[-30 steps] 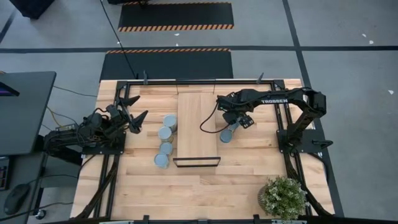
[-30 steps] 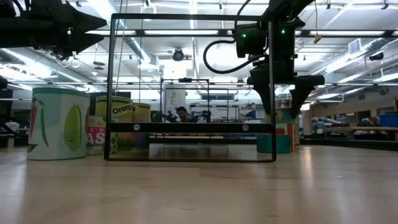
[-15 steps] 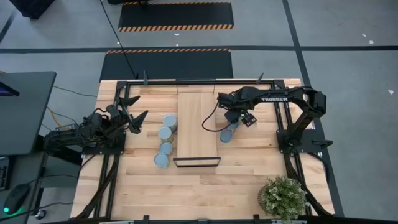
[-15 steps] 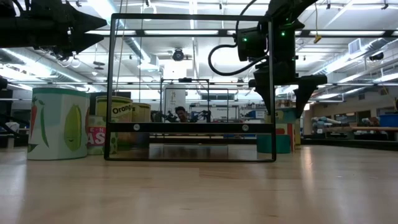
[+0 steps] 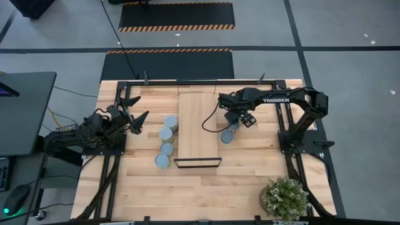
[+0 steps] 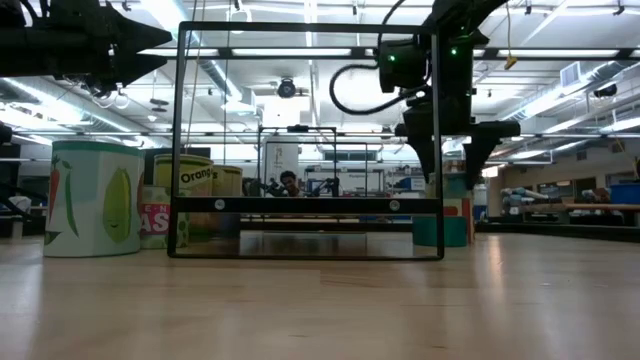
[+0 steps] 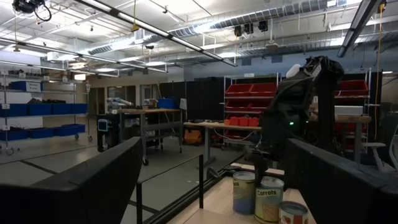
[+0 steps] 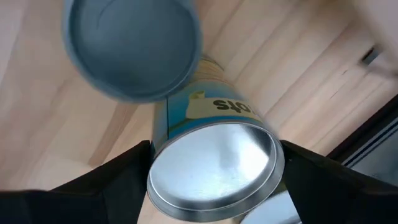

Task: Pick and place cans onto a shelf
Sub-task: Put the canned carrots onto the shelf

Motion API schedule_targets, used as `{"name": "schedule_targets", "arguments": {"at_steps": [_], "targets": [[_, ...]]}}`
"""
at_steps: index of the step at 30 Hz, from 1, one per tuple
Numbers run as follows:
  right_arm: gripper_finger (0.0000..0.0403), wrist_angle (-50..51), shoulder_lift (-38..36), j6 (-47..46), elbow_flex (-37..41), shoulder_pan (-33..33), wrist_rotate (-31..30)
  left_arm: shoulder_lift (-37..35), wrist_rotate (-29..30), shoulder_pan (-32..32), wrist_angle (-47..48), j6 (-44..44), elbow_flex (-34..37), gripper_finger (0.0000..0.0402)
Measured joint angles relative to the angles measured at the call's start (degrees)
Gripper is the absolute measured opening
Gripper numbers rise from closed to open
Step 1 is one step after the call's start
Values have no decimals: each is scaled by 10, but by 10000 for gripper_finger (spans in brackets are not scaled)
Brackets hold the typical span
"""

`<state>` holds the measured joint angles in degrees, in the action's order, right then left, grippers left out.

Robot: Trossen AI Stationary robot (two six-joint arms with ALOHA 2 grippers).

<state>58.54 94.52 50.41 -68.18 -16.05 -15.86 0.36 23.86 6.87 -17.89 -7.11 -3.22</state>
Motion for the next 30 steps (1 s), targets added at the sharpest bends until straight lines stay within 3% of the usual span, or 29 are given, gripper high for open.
{"name": "schedule_targets", "arguments": {"at_steps": [6, 14, 19, 30], "targets": [[332, -4, 1, 10, -14, 28, -38, 0, 0, 0, 1, 0, 0, 396], [333, 2, 1, -5, -109, 37, -71, 0, 0, 0, 2, 0, 0, 396], [333, -17, 1, 10, -158, 37, -70, 0, 0, 0, 2, 2, 0, 396], [333, -98, 43, 25, -161, 68, -14, 0, 0, 0, 4, 4, 0, 396]]}}
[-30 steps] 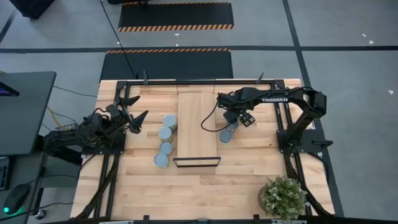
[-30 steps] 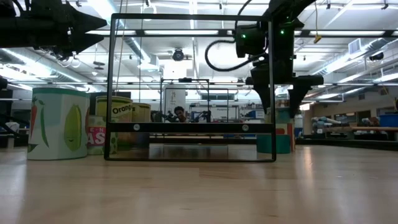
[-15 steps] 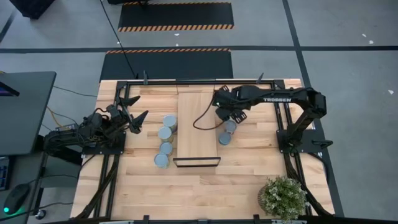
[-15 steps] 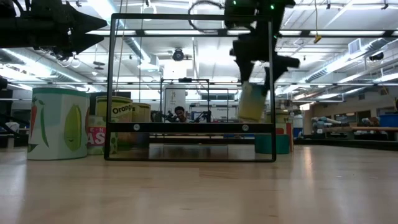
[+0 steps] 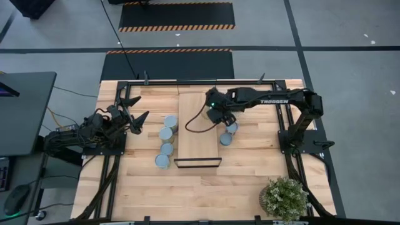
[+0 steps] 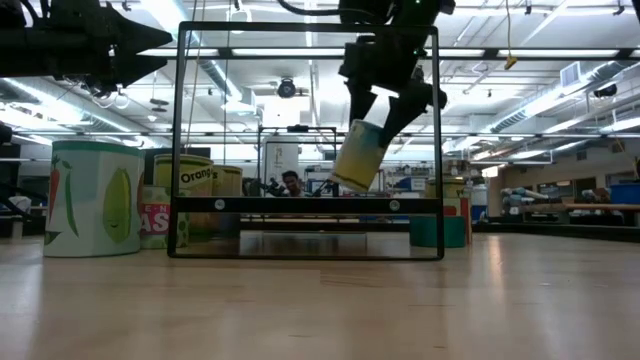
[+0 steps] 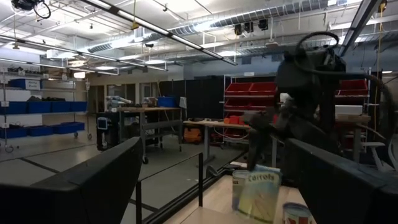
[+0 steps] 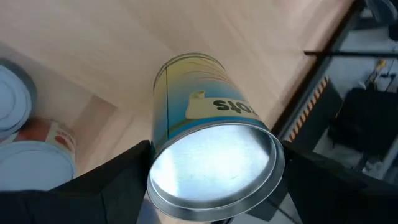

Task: Pick and place cans onto a shelf
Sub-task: Put the canned carrots onto the shelf, then adjust the canned carrots on the shelf

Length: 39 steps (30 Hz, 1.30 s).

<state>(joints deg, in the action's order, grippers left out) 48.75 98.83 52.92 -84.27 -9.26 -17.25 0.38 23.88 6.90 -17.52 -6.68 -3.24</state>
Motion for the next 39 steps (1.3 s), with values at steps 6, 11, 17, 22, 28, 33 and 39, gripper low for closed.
{"name": "schedule_targets", "arguments": {"at_steps": [6, 11, 17, 22, 28, 33, 39], "targets": [[333, -30, 23, 36, 0, 26, -25, 0, 0, 0, 3, 0, 0, 396], [333, -32, 32, 46, 0, 28, -26, 0, 0, 0, 4, 0, 0, 396], [343, -33, 33, 61, 0, 28, -27, 0, 0, 0, 4, 0, 0, 396], [363, -35, 33, 62, 0, 28, -27, 0, 0, 0, 5, 0, 0, 396], [385, -37, 33, 62, 0, 28, -27, 0, 0, 0, 5, 0, 0, 396], [388, -50, 33, 53, 0, 28, -26, 0, 0, 0, 5, 0, 0, 396], [389, -75, 33, 32, 0, 39, -27, 0, 0, 0, 5, 0, 0, 396]]}}
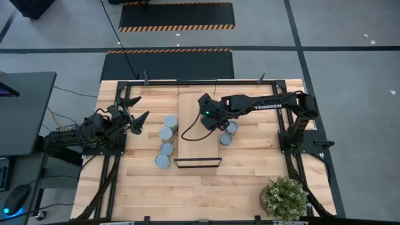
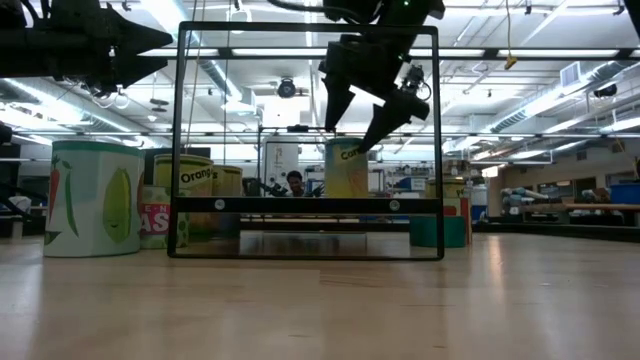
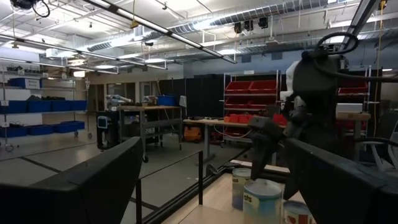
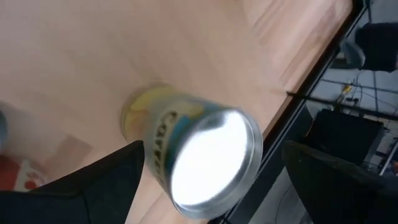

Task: Pick and place cans onto a shelf
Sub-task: Adjust the canned carrots on the shelf

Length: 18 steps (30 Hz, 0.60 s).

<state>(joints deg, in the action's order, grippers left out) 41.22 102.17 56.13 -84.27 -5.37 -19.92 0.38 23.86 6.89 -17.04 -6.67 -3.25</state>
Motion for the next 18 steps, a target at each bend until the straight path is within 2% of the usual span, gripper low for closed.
{"name": "schedule_targets", "arguments": {"at_steps": [5, 14, 18], "targets": [[389, -7, 0, -20, 0, 2, -20, 0, 0, 0, 0, 0, 0, 396], [378, -42, 0, -33, 0, 14, -14, 0, 0, 0, 0, 0, 0, 396], [375, -58, 0, -98, 0, 9, -2, 0, 0, 0, 0, 0, 0, 396]]}}
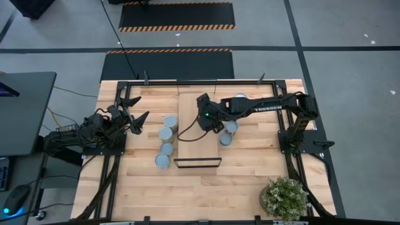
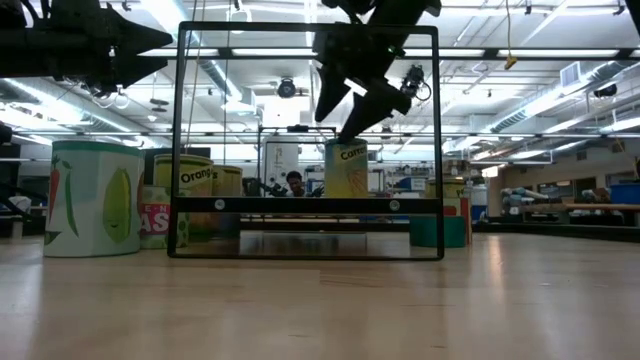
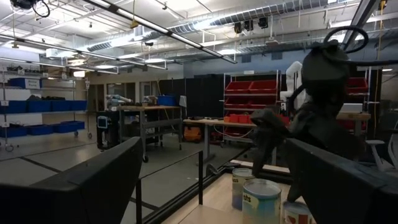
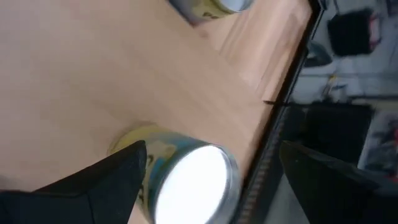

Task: Pick and place cans onto a shelf
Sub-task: Adjust the canned carrots on the shelf

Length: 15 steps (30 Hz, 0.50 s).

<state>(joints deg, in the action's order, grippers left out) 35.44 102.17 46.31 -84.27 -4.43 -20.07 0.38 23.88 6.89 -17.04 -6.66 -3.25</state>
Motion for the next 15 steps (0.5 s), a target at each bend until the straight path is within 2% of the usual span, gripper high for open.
{"name": "schedule_targets", "arguments": {"at_steps": [3, 5, 10, 15], "targets": [[375, -10, 0, -114, 0, -10, 47, 0, 0, 0, 0, 0, 0, 396], [375, -32, 0, -201, 0, -14, 57, 0, 0, 0, 0, 0, 0, 396], [374, -72, 0, -385, 0, -23, 12, 0, 0, 0, 0, 0, 0, 396], [377, -36, 0, -499, 0, -49, 9, 0, 0, 0, 0, 0, 0, 396]]}}
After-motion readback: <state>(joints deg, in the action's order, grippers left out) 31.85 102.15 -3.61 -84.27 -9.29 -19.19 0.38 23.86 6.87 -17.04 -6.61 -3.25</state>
